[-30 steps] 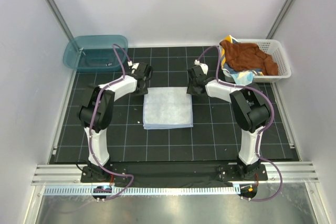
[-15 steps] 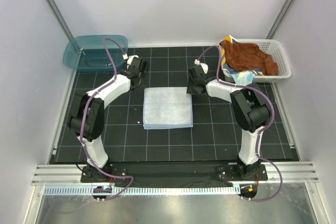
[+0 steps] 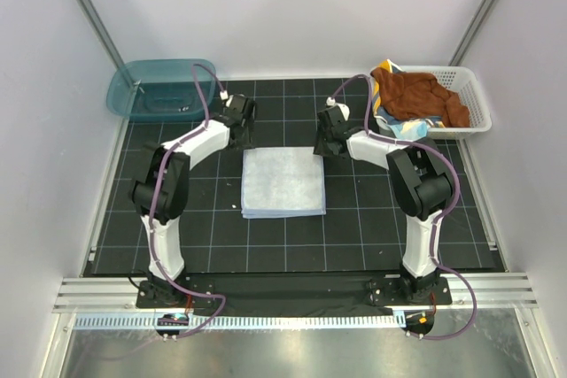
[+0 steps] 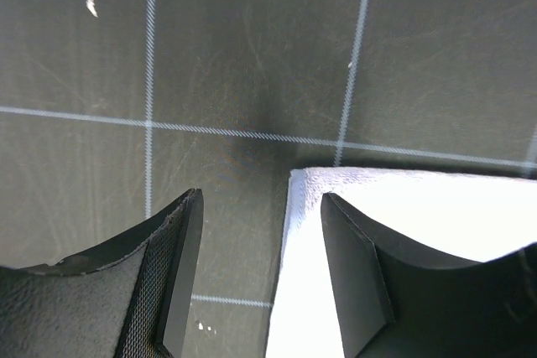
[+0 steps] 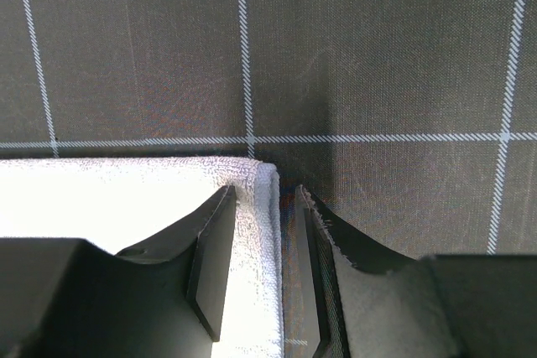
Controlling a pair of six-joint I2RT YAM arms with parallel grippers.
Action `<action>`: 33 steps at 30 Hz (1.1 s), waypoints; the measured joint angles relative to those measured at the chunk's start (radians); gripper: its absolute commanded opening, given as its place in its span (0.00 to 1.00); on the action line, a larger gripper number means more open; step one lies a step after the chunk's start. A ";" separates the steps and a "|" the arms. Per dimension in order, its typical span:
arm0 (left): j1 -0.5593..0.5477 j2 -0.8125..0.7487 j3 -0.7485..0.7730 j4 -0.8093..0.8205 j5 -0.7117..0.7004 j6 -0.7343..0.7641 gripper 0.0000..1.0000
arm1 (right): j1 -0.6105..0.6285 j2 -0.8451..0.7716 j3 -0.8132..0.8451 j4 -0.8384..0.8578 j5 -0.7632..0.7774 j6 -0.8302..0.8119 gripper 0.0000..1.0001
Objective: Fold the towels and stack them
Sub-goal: Fold the towel
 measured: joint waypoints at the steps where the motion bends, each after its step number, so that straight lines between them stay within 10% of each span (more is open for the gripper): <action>1: 0.000 0.014 0.002 -0.001 0.001 0.003 0.62 | -0.001 0.000 0.000 0.000 -0.002 -0.002 0.42; 33: 0.001 0.076 -0.018 0.072 0.058 -0.002 0.57 | -0.040 0.032 0.006 0.097 -0.066 -0.038 0.37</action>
